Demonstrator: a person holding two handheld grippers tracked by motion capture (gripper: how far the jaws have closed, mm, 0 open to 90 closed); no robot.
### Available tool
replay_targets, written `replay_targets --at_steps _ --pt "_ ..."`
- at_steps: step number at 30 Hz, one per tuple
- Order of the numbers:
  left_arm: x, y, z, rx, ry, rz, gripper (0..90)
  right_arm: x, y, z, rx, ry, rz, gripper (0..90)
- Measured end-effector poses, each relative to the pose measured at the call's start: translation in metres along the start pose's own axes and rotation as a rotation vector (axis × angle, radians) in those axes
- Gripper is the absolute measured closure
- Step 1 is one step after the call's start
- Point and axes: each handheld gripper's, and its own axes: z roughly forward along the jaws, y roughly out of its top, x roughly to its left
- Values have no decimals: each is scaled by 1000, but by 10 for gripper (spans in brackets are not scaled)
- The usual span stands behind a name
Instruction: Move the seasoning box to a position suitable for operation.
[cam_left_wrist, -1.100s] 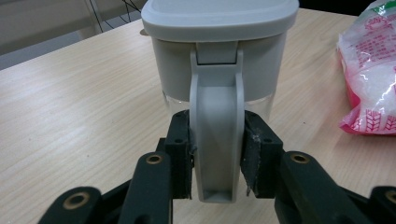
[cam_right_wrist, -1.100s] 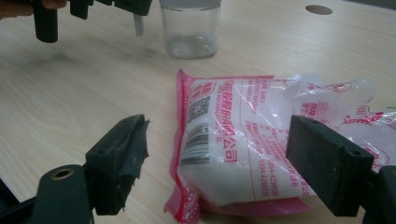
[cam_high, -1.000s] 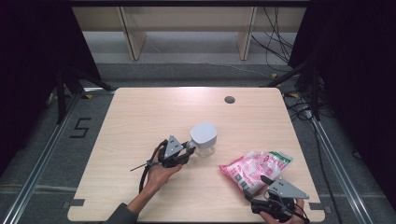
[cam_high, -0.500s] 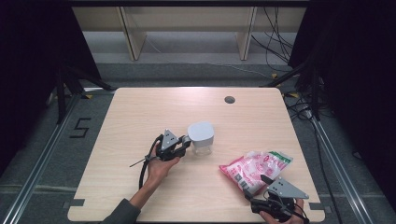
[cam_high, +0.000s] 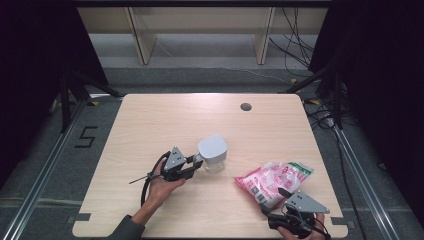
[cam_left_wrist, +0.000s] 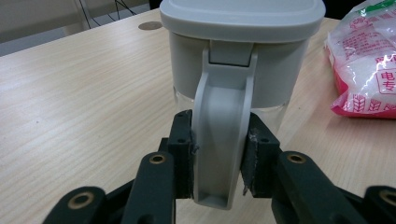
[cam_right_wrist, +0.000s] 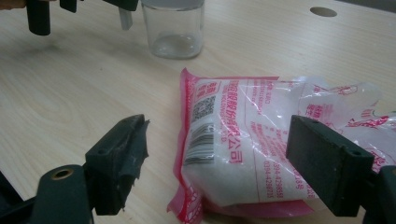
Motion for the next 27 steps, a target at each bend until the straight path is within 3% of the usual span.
replay_targets --at_steps 4,5,7,8,10,13,14,16,18,20,22,24,25,27 --pt "2 0 1 0 58 18 679 1 1 0 -6 -2 4 211" --pt "4 0 3 -6 77 20 680 4 0 0 2 0 35 210" --pt "5 0 4 -7 96 7 684 3 0 0 -3 4 20 210" --pt "9 -1 7 -13 124 -27 687 2 1 0 -8 10 8 210" --pt "11 -1 8 -14 135 -54 690 2 1 1 -17 13 -3 210" --pt "11 -1 9 -13 165 -46 703 3 0 1 -4 9 -2 210" --pt "11 -1 10 -19 182 -43 707 2 1 2 -11 11 -24 210" --pt "10 -3 13 -38 215 -50 714 6 1 0 7 4 12 214" --pt "9 -4 13 -53 205 -61 714 3 1 1 -2 11 -35 217" --pt "7 -4 12 -56 182 -60 711 4 2 2 -2 21 -18 217" --pt "6 -4 11 -53 176 -53 710 4 2 3 -11 30 -37 217" --pt "2 -6 12 -75 125 -72 708 5 2 3 -11 35 -27 217" --pt "0 -6 12 -75 112 -50 708 5 1 3 -7 40 -23 217" --pt "-7 -5 10 -67 88 -51 710 5 2 3 -7 35 -36 217"
